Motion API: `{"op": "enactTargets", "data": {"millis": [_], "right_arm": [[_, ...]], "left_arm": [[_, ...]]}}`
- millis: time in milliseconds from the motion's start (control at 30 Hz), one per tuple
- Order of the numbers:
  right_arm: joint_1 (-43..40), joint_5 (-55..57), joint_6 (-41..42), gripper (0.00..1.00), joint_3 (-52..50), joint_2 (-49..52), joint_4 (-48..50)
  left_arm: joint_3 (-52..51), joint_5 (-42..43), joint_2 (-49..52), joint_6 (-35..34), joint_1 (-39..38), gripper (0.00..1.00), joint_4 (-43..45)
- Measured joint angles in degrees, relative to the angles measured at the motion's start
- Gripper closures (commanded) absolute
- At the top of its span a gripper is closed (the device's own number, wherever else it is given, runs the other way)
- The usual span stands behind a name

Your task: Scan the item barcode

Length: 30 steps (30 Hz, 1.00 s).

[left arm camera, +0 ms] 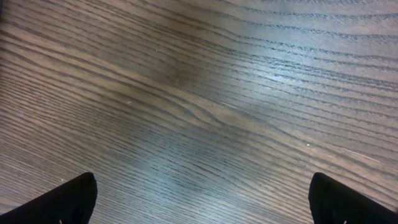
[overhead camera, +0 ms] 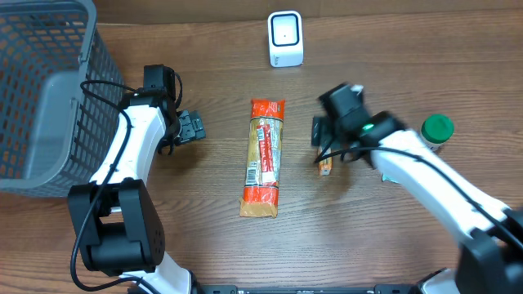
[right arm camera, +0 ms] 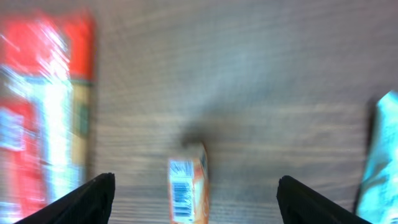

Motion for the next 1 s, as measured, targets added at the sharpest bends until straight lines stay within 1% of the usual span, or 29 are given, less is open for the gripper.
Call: {"op": "enactTargets", "data": {"millis": [33, 100, 233, 267, 333, 367, 400, 533, 600, 700, 800, 1000], "right_arm": [[-1.3, -1.0, -0.2, 0.15, 0.9, -1.3, -0.9], [-3.5, -2.4, -0.4, 0.21, 1.9, -3.2, -3.1], [-6.8, -4.0, -0.9, 0.51, 1.1, -3.6, -6.7], [-7.3, -4.0, -1.2, 0.61, 0.1, -3.5, -6.8], [-7.8, -4.4, -1.3, 0.85, -1.9, -3.4, -6.5], [-7.8, -4.6, -1.4, 0.94, -3.3, -3.4, -5.8], [-7.8, -4.8, -1.4, 0.96, -4.7, -3.4, -5.1], [-7.8, -6.2, -1.3, 0.96, -10.6, -3.3, 0.0], [-7.8, -8.1, -1.2, 0.96, -13.5, -3.3, 3.8], [-7.8, -12.4, -1.2, 0.96, -17.9, -3.1, 12.9], [-7.5, -15.3, -1.2, 0.96, -21.6, -3.1, 18.6], [-7.4, -17.4, -1.2, 0.96, -25.3, -3.1, 22.3]], "left_arm": [[0.0, 0.0, 0.0, 0.0, 0.0, 0.0, 0.0], [0.0, 0.0, 0.0, 0.0, 0.0, 0.0, 0.0], [0.0, 0.0, 0.0, 0.0, 0.0, 0.0, 0.0], [0.0, 0.0, 0.0, 0.0, 0.0, 0.0, 0.0], [0.0, 0.0, 0.0, 0.0, 0.0, 0.0, 0.0], [0.0, 0.0, 0.0, 0.0, 0.0, 0.0, 0.0], [0.0, 0.0, 0.0, 0.0, 0.0, 0.0, 0.0], [0.0, 0.0, 0.0, 0.0, 0.0, 0.0, 0.0], [0.0, 0.0, 0.0, 0.0, 0.0, 0.0, 0.0], [0.0, 0.0, 0.0, 0.0, 0.0, 0.0, 0.0], [0.0, 0.0, 0.0, 0.0, 0.0, 0.0, 0.0], [0.0, 0.0, 0.0, 0.0, 0.0, 0.0, 0.0]]}}
